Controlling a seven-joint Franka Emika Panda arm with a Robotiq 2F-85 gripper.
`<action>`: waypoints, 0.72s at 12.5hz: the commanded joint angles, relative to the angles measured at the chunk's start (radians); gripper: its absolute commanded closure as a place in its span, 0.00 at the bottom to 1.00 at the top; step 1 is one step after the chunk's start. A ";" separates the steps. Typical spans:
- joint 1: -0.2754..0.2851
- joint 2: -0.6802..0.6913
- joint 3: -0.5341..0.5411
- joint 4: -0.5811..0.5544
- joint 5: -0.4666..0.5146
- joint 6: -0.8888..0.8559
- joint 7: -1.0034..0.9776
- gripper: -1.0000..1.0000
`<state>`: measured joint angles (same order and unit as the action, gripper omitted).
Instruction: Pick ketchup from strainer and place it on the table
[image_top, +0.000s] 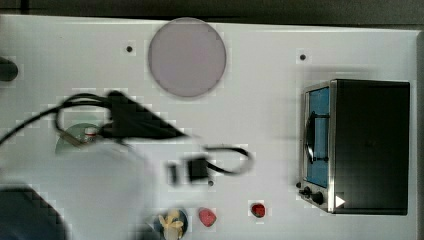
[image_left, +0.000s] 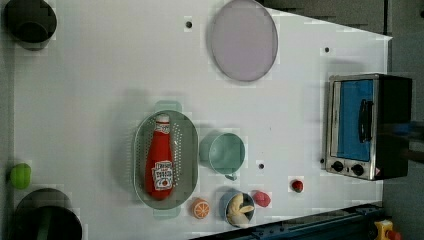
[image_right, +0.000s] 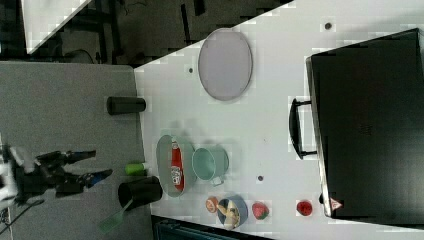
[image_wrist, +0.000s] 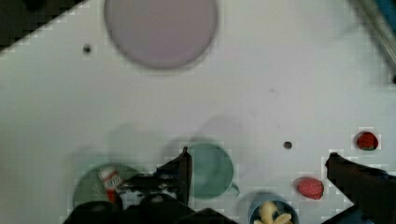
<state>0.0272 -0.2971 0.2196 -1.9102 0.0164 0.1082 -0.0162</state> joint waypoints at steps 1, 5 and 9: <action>0.042 0.119 0.116 -0.038 0.006 0.042 0.051 0.00; 0.046 0.250 0.297 -0.051 0.005 0.155 0.052 0.00; 0.051 0.391 0.407 -0.103 -0.012 0.366 0.068 0.00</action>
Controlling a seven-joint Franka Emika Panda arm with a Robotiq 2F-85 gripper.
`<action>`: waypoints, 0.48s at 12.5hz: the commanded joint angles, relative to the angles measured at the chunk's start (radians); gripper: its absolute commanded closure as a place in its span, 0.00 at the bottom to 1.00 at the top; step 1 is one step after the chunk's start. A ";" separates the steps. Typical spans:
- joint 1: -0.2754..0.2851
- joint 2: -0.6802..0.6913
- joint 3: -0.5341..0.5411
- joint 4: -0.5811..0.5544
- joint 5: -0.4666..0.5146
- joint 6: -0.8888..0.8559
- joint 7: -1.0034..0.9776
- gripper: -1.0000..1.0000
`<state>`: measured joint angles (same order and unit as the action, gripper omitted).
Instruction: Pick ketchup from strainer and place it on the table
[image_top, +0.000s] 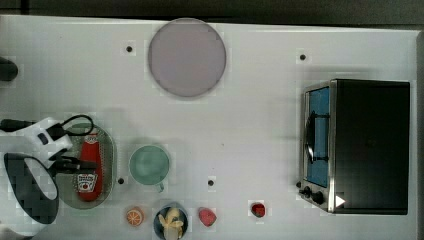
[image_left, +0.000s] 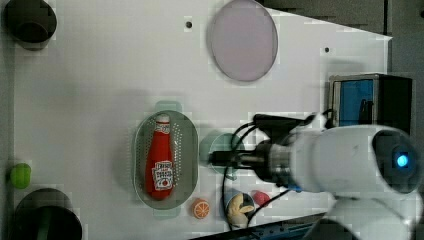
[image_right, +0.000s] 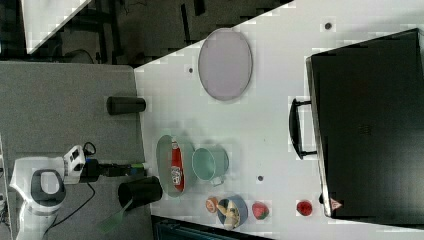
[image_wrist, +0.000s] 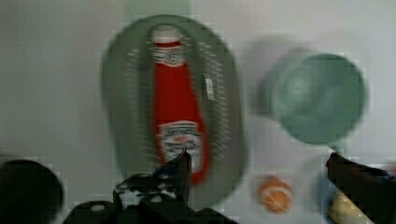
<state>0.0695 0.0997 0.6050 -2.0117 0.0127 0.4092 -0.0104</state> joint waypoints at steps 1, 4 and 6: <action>0.011 0.025 0.031 -0.023 -0.017 0.118 0.062 0.00; 0.022 0.109 0.032 -0.101 -0.092 0.291 0.076 0.00; 0.026 0.165 0.031 -0.151 -0.139 0.415 0.133 0.00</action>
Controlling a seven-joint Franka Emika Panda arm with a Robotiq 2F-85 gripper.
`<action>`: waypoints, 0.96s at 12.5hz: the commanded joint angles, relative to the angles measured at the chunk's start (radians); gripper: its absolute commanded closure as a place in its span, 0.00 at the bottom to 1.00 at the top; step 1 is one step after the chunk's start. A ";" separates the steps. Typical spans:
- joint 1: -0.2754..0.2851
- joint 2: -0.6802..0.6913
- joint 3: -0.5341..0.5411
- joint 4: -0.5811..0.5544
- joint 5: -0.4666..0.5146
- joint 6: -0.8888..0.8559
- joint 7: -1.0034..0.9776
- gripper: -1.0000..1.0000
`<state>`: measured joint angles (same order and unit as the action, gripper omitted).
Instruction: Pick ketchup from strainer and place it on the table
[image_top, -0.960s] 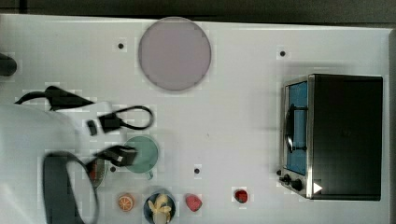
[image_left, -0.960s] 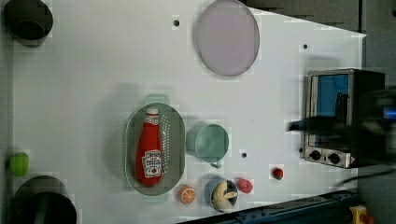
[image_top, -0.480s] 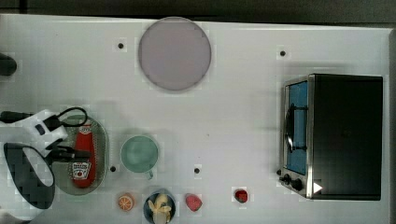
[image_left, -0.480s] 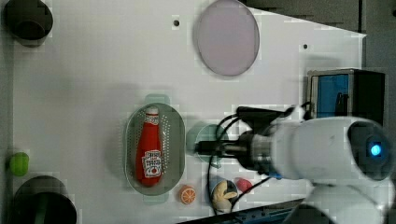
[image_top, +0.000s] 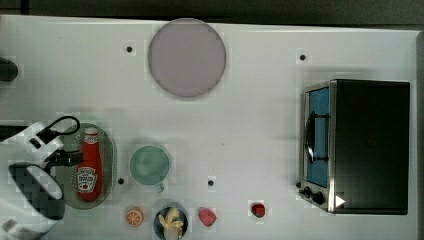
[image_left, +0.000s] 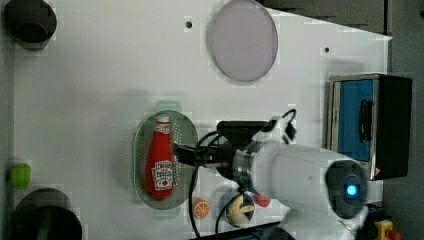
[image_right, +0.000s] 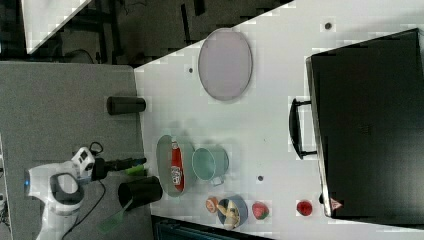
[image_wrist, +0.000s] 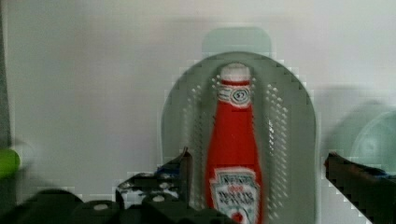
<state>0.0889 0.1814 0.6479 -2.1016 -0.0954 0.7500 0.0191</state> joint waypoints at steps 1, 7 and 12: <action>0.009 0.115 -0.012 -0.080 -0.046 0.132 0.128 0.00; 0.021 0.314 -0.018 -0.092 -0.114 0.310 0.212 0.00; 0.043 0.400 -0.049 -0.089 -0.173 0.350 0.256 0.04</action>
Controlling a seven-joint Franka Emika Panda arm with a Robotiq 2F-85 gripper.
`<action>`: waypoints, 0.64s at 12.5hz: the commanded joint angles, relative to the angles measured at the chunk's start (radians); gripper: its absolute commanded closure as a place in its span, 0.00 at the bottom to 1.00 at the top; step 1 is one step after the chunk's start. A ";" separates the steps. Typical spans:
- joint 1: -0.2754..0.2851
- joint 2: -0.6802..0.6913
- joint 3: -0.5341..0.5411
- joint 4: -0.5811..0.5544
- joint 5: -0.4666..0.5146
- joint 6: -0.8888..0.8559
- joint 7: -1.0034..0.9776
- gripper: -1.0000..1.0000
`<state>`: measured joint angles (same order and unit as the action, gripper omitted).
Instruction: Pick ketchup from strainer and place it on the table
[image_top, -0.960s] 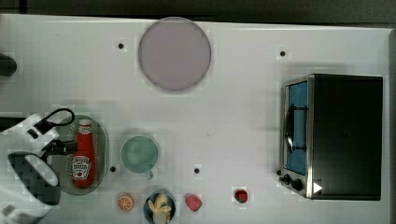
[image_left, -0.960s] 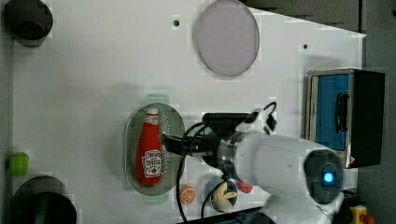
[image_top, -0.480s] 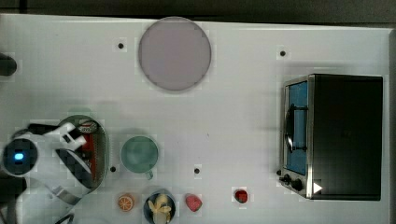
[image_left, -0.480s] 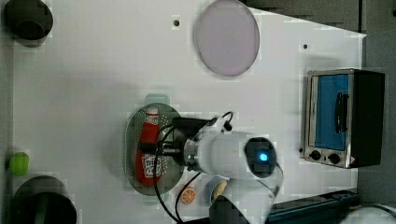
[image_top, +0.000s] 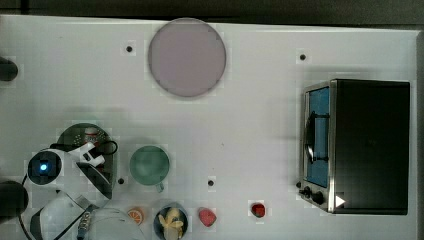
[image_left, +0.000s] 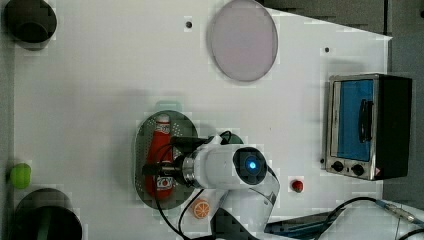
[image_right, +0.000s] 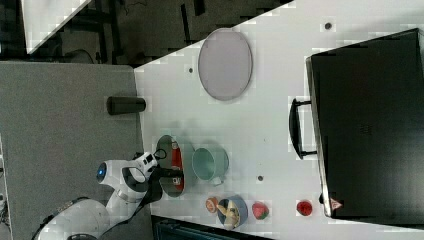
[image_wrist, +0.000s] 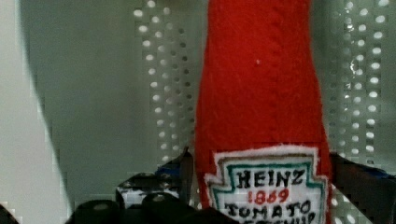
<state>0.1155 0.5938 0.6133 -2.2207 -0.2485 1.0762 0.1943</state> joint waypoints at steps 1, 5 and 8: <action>0.020 -0.005 -0.022 0.031 -0.020 0.043 0.092 0.16; 0.018 -0.035 -0.007 0.036 -0.018 0.047 0.092 0.37; 0.001 -0.164 0.026 0.027 0.009 -0.048 0.092 0.37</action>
<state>0.1246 0.5054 0.6108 -2.2148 -0.2458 1.0410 0.2452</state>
